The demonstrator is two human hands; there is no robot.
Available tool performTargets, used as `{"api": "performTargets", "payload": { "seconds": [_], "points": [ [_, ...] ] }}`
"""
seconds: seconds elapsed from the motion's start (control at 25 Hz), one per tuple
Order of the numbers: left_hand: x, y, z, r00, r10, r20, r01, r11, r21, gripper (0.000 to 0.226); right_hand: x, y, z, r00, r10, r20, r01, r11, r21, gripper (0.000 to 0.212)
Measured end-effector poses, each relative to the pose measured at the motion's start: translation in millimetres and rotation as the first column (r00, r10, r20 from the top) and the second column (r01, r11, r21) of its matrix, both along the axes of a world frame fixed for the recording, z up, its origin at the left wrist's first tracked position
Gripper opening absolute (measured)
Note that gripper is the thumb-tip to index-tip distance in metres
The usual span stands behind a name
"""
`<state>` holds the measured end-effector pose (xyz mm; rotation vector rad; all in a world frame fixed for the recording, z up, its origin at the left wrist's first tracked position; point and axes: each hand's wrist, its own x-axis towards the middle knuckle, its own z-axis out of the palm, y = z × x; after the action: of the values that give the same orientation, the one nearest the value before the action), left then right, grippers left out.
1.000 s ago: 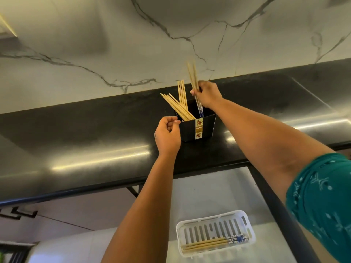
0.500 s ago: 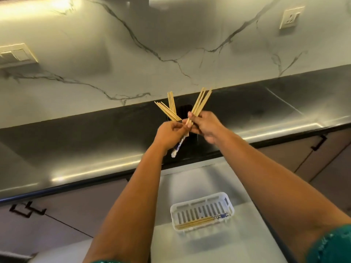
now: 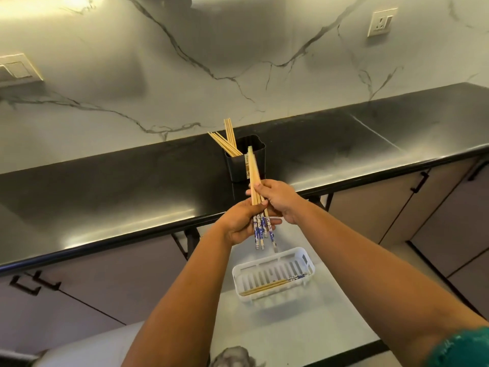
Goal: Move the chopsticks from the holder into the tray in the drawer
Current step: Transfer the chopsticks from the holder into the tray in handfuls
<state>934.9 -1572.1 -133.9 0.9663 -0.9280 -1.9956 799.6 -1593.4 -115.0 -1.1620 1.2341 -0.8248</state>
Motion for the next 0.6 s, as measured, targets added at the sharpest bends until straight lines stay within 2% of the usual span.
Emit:
{"api": "performTargets", "payload": {
  "seconds": [0.08,0.16,0.2,0.28,0.4,0.48,0.6],
  "points": [
    [-5.6,2.5,-4.6,0.960,0.263,-0.101,-0.259,0.965,0.052,0.018,-3.2,15.1,-16.2,0.970,-0.188,0.152,0.175,0.980,0.095,0.049],
    [-4.3,1.9,-11.1,0.860,0.484,-0.161,-0.476,0.875,0.087,0.014,-5.1,30.5,-40.2,0.867,-0.388,0.312,0.327,0.917,0.231,0.055],
    [-3.3,2.1,-14.6,0.825,0.539,-0.169,-0.531,0.842,0.093,0.015,-4.3,38.5,-49.2,0.811,-0.456,0.365,0.367,0.884,0.290,0.057],
    [-10.0,7.1,-23.6,0.803,0.572,-0.168,-0.560,0.820,0.117,0.016,1.1,47.3,-58.3,0.723,-0.524,0.449,0.374,0.845,0.383,0.060],
    [-38.2,25.0,-33.6,0.784,0.578,-0.227,-0.522,0.811,0.263,0.019,12.5,45.1,-50.1,0.630,-0.526,0.572,0.305,0.845,0.440,0.064],
    [-45.0,28.7,-34.1,0.743,0.609,-0.275,-0.525,0.787,0.325,0.022,15.2,42.7,-48.0,0.619,-0.519,0.590,0.308,0.851,0.426,0.065],
    [-34.2,21.6,-32.7,0.729,0.611,-0.308,-0.553,0.791,0.262,0.021,12.8,40.2,-58.1,0.655,-0.562,0.505,0.415,0.826,0.381,0.064]
  ]
}}
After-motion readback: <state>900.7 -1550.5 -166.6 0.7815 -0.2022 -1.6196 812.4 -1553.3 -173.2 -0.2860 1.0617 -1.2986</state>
